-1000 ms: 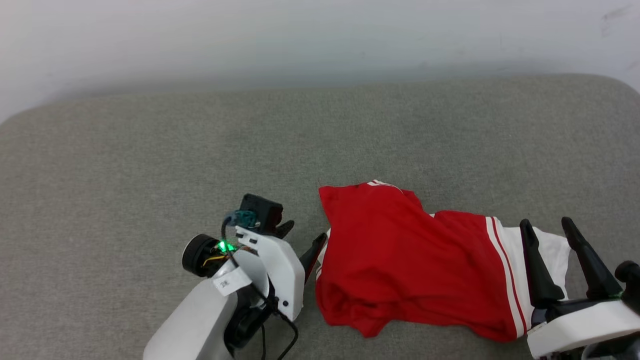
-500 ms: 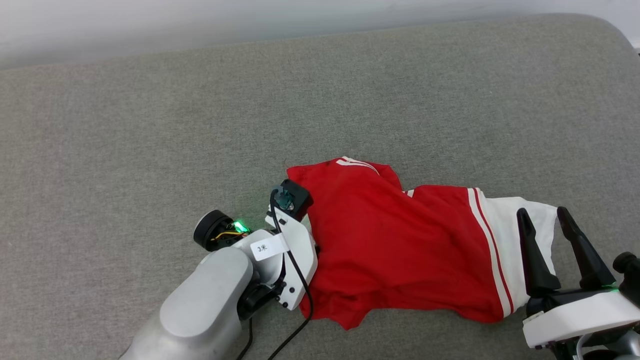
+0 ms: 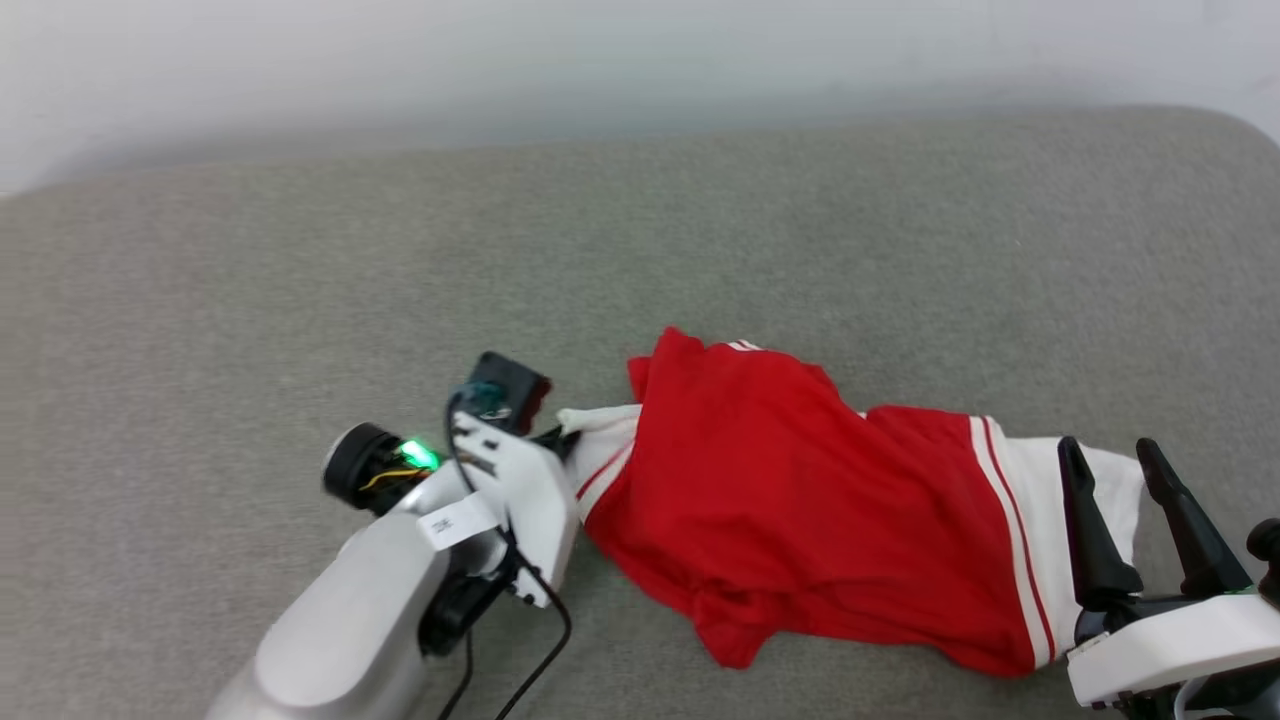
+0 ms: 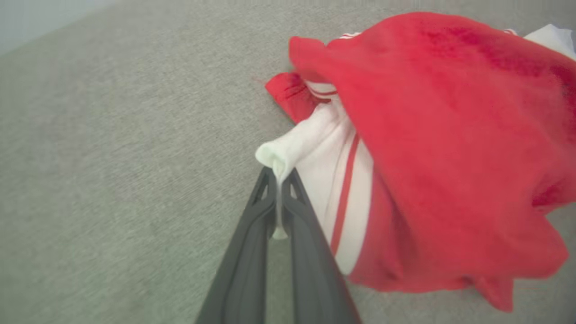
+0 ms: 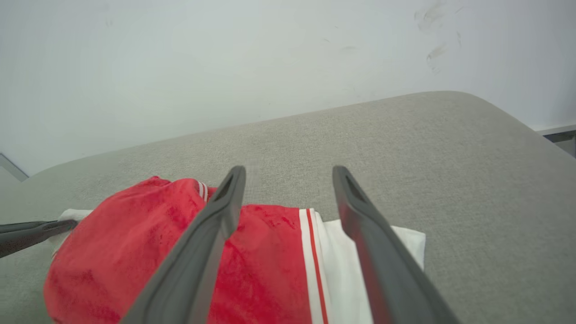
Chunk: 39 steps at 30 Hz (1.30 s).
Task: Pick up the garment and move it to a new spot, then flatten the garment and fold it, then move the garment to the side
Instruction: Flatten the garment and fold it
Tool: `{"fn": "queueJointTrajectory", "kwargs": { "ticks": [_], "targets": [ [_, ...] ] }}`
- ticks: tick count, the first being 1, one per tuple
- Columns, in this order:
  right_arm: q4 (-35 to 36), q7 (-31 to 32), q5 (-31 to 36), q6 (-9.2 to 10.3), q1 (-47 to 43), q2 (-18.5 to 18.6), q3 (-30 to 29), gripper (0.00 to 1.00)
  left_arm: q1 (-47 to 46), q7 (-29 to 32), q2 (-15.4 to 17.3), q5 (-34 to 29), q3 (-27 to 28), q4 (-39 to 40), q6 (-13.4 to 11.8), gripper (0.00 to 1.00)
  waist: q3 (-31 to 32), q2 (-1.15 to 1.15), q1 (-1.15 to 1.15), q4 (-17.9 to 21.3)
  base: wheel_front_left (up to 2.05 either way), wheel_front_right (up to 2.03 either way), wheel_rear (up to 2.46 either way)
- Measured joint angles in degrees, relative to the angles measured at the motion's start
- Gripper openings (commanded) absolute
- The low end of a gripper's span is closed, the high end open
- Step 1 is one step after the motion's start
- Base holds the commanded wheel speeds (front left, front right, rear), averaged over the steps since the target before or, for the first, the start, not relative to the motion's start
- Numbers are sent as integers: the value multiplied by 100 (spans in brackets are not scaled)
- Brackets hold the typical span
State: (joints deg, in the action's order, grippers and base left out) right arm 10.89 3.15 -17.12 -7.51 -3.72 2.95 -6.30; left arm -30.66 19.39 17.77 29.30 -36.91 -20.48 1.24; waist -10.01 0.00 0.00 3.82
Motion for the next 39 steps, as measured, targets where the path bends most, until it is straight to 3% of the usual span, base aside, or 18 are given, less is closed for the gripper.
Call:
{"fn": "queueJointTrajectory", "kwargs": {
  "ticks": [13, 17, 21, 22, 23, 24, 31, 39],
  "targets": [
    [120, 237, -5, 0, -210, -1, -151, 100, 2098, -403, 704, 803, 1233, 1076, -1303, 0, 468, 0, 0, -652, 0, 0, 0],
    [120, 282, -11, 0, -267, -1, -153, 100, 2874, -433, 682, 1085, 1355, 1151, -1505, 0, 570, 0, -1, -734, 0, 0, 0],
    [104, 322, -23, 0, -379, -1, -162, 100, 3387, -450, 511, 1294, 1317, 1171, -1534, 0, 669, 0, -1, -756, 0, 0, 0],
    [103, 345, -33, 0, -399, -1, -166, 100, 3449, -486, 470, 1324, 1302, 1184, -1534, 30, 697, 0, -1, -762, 0, 0, 0],
    [101, 355, -33, 0, -417, -1, -171, 100, 3479, -579, 442, 1318, 1304, 1202, -1536, 71, 724, 0, -1, -766, 0, 0, 0],
    [100, 378, -33, 0, -447, -1, -182, 100, 3484, -680, 399, 1318, 1330, 1216, -1547, 100, 754, 0, -1, -769, 0, 0, 0],
    [90, 532, -30, 1, -533, -1, -225, 100, 3417, -1429, 422, 967, 1427, 1533, -1580, 100, 1023, 0, -1, -743, 0, 0, 0],
    [41, 758, -5, 0, -593, -1, -404, 100, 3066, -2679, 502, 394, 1533, 2003, -1436, 100, 1174, 0, -1, -654, 0, 0, 0]
  ]
}}
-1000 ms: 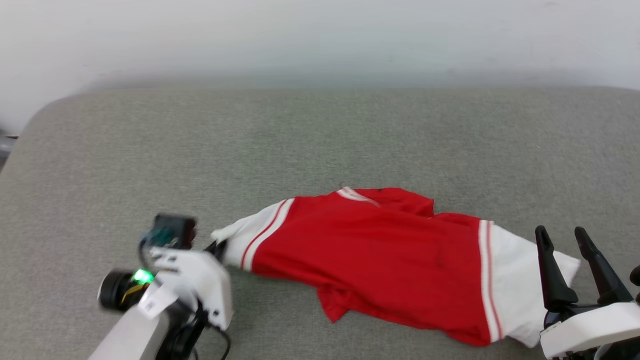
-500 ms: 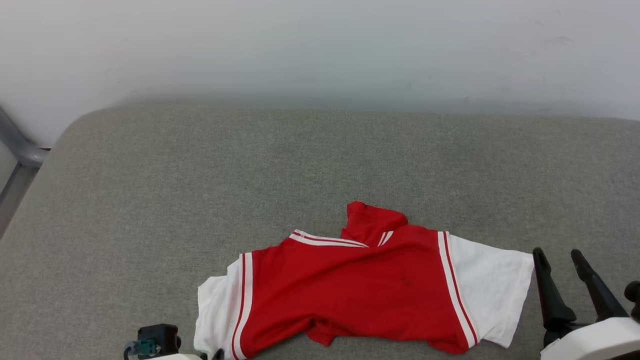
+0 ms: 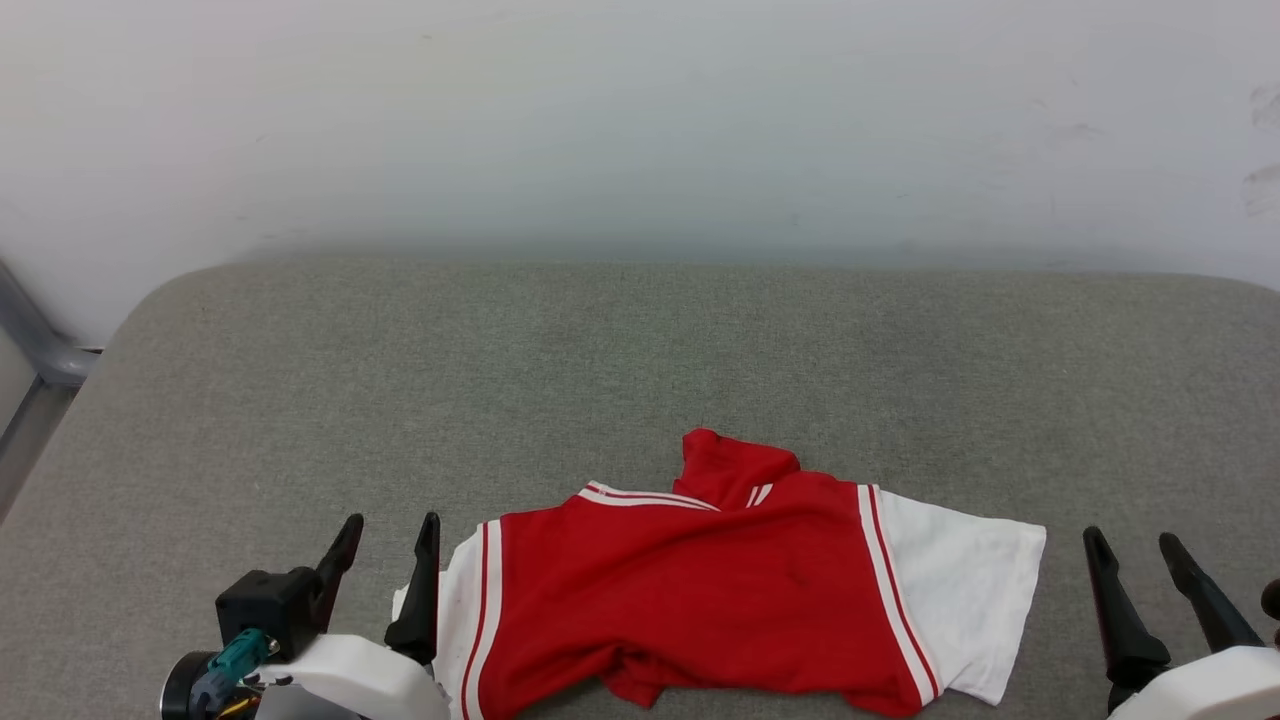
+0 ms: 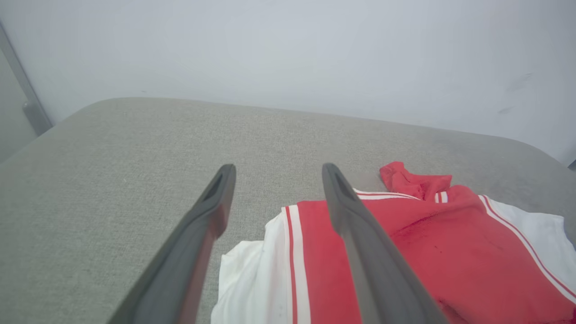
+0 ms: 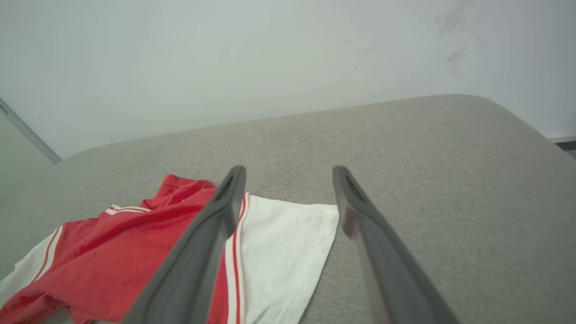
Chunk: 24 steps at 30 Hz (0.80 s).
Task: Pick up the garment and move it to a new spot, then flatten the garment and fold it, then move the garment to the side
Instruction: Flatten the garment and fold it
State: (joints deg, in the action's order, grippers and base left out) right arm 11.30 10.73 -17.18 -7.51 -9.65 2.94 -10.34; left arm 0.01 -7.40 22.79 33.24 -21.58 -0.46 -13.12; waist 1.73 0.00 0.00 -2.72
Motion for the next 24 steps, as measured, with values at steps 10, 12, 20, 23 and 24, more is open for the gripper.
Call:
{"fn": "queueJointTrajectory", "kwargs": {
  "ticks": [10, 12, 20, 23, 24],
  "targets": [
    [-955, 1611, -124, 1, 191, 80, -619, 100, -115, -391, -36, -274, -33, 443, -73, 100, -52, 0, 0, -66, 0, 0, 0],
    [-1206, 1976, -187, 0, 417, 297, -635, 100, -146, -387, -38, -277, -53, 490, -74, 100, -99, 0, 1, -111, 0, 0, 0],
    [-2031, 2983, -221, 1, 1774, 927, -339, 100, -537, -465, -129, -291, -64, 627, 12, 100, -767, 0, 1, -389, 0, 0, 0],
    [-2331, 3115, -204, 0, 2137, 1070, -152, 100, -654, -499, -169, -288, -68, 575, 64, 100, -977, 0, 1, -502, 0, 0, 0],
    [-2431, 3149, -192, 0, 2235, 1117, -79, 100, -678, -524, -180, -281, -66, 556, 94, 100, -1041, 0, 1, -540, 0, 0, 0]
  ]
}}
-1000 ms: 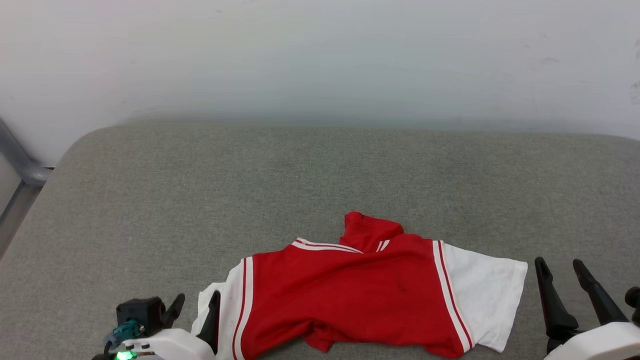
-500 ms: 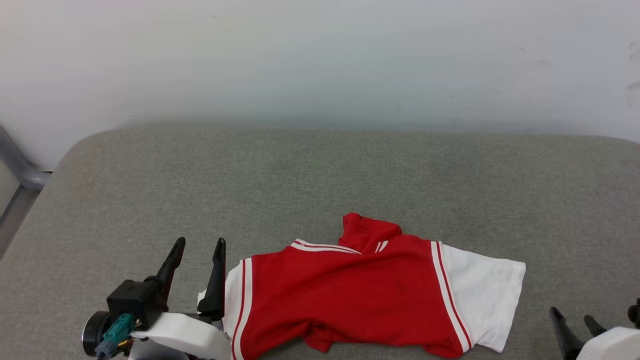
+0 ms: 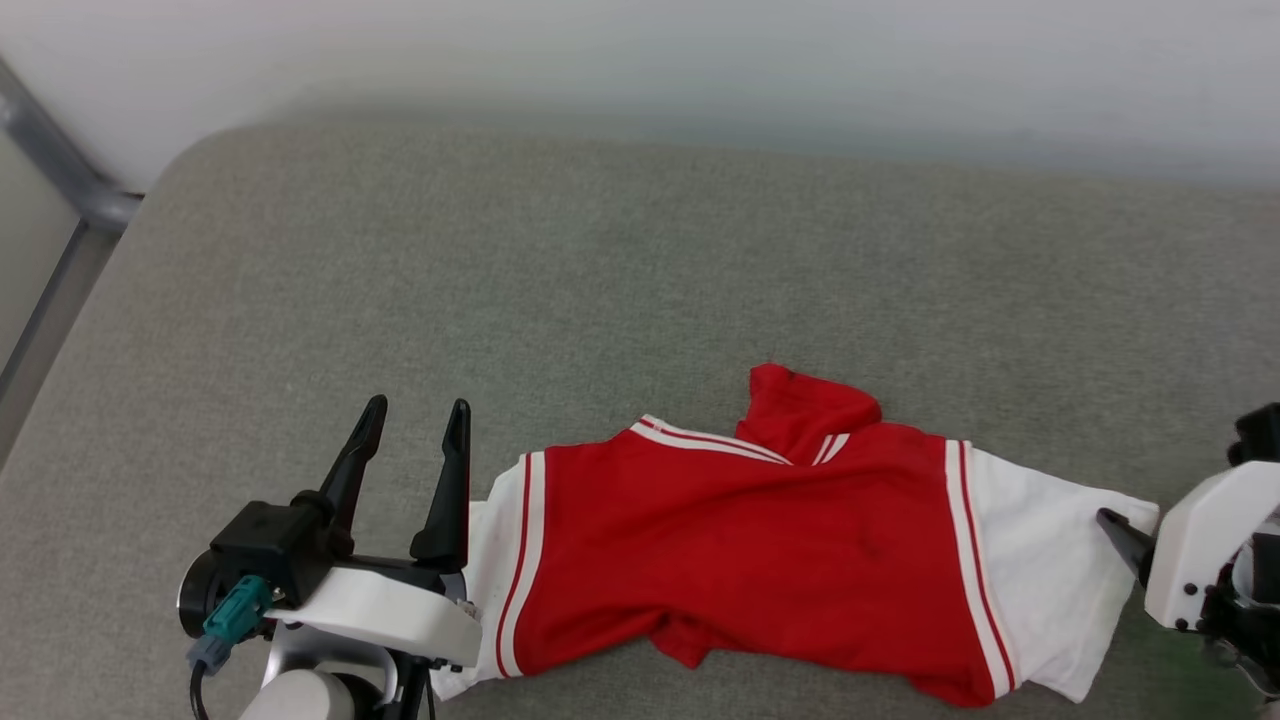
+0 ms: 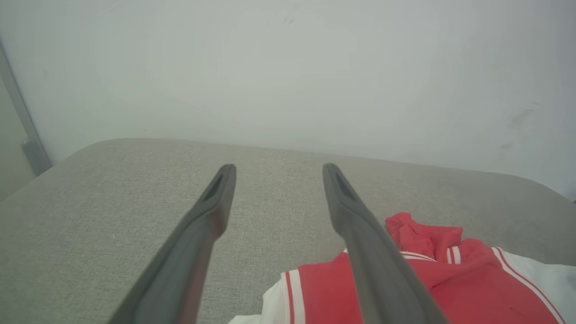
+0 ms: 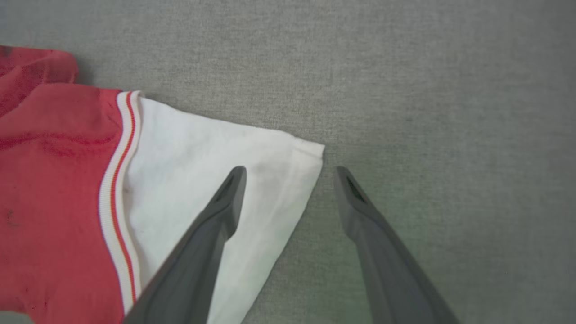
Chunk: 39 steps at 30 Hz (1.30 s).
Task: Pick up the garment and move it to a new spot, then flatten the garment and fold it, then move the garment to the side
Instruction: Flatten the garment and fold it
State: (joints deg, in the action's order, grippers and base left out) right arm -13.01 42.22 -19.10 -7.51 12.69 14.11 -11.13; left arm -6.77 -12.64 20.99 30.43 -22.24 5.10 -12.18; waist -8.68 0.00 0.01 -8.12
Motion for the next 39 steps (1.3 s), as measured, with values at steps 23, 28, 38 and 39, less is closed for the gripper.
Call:
{"fn": "queueJointTrajectory", "kwargs": {
  "ticks": [23, 28, 38, 39],
  "targets": [
    [-235, 346, -234, -1, -23, -101, 73, 0, -176, 2079, 673, 1410, 205, -950, 577, 100, 58, 0, 0, 160, 0, 0, 0],
    [437, 428, -182, -1, -239, -244, 21, 0, -313, 3243, 936, 1903, 120, -1188, 666, 100, 20, 0, 0, 393, 0, 0, 0],
    [1088, 522, -155, 0, -360, -515, 90, 0, -935, 4422, 1093, 2184, -154, -1998, 865, 100, -412, 0, -1, 745, 0, 0, 0],
    [1100, 523, -152, 0, -362, -524, 92, 0, -993, 4540, 1104, 2224, -182, -2052, 896, 100, -441, 0, -1, 777, 0, 0, 0]
  ]
}}
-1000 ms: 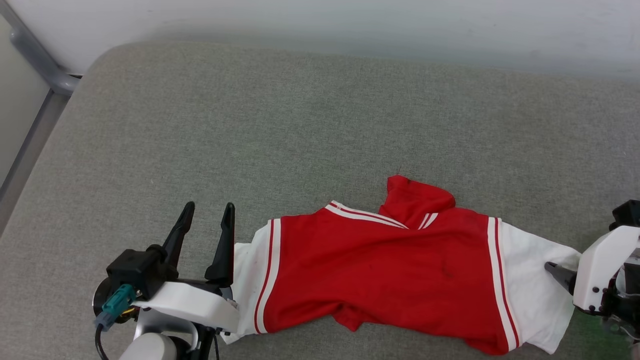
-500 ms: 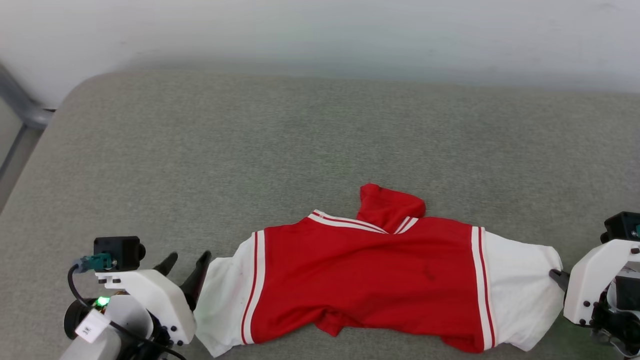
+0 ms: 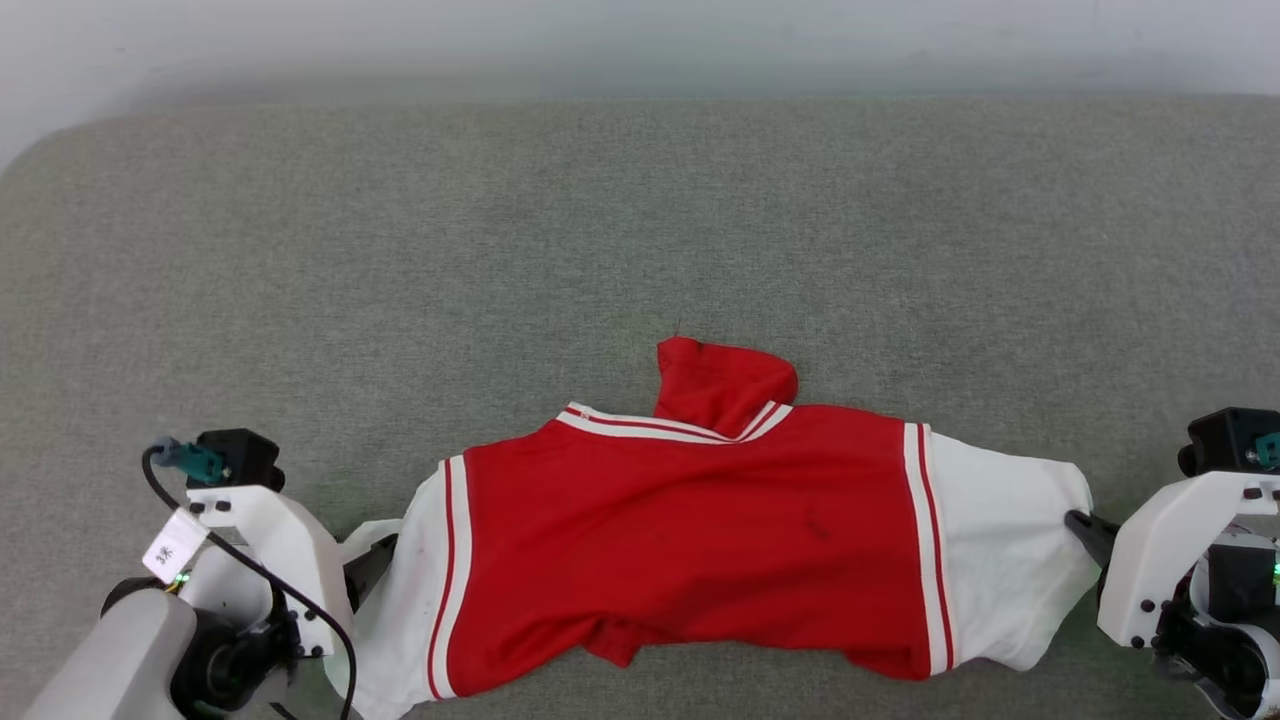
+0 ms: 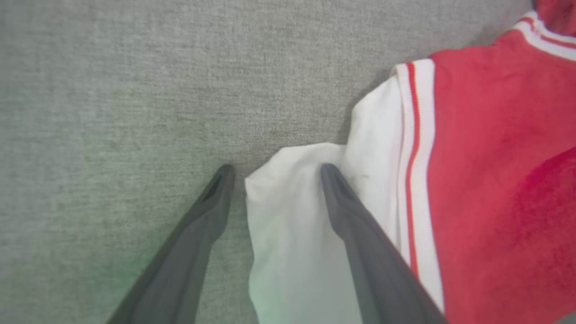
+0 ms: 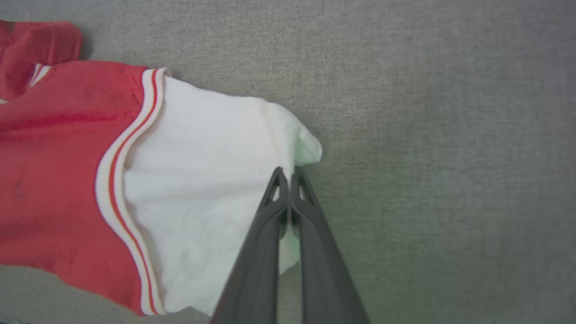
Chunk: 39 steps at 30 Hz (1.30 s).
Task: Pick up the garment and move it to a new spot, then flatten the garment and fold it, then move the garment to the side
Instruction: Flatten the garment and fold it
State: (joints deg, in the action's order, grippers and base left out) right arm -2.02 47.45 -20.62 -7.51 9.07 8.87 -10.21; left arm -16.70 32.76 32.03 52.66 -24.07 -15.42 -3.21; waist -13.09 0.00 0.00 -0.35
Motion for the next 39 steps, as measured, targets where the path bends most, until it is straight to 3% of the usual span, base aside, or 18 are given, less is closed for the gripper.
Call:
{"fn": "queueJointTrajectory", "kwargs": {
  "ticks": [1, 2, 3, 4, 7, 13, 23, 29, 39],
  "targets": [
    [11, -3, 0, 0, 0, -5, -2, 0, -40, 115, 22, 8, -53, -47, 42, 100, -22, 0, 0, 27, 0, 0, 0],
    [16, -9, 2, 0, -3, -5, -7, 0, -94, 234, 32, 43, -81, -93, 76, 76, -40, 0, 0, 48, 0, 0, 0],
    [20, -27, 2, 0, -3, -11, -12, 0, -135, 332, 33, 91, -104, -125, 125, 32, -53, 0, 0, 67, 0, 0, 0],
    [31, -87, 4, 0, -4, -18, -22, 0, -157, 381, 35, 111, -129, -143, 177, 0, -57, 0, 0, 82, 0, 0, 0],
    [60, -282, 88, 0, 6, -9, -49, 0, -191, 356, -1, 69, -226, -175, 291, 0, -19, 0, 0, 82, 0, 0, 0],
    [-12, -723, 223, -1, 160, 70, -43, 0, -315, -339, -64, -476, -378, -194, 374, 0, 234, 0, 0, 27, 0, 0, 0],
    [-472, -1302, 383, 0, 1020, 324, -16, 0, -1418, -1796, -233, -1334, -143, -100, 112, 0, 836, 0, 0, -62, 0, 0, 0],
    [-868, -1646, 533, -1, 2067, 497, 7, 0, -2442, -2249, -452, -1508, 22, -480, 78, 0, 847, 0, 0, -43, 0, 0, 0],
    [-1807, -2230, 815, -2, 4456, 649, -29, 0, -4514, -2948, -657, -1647, 312, -1590, 323, 0, 263, 0, 1, 81, 0, 0, 0]
  ]
}}
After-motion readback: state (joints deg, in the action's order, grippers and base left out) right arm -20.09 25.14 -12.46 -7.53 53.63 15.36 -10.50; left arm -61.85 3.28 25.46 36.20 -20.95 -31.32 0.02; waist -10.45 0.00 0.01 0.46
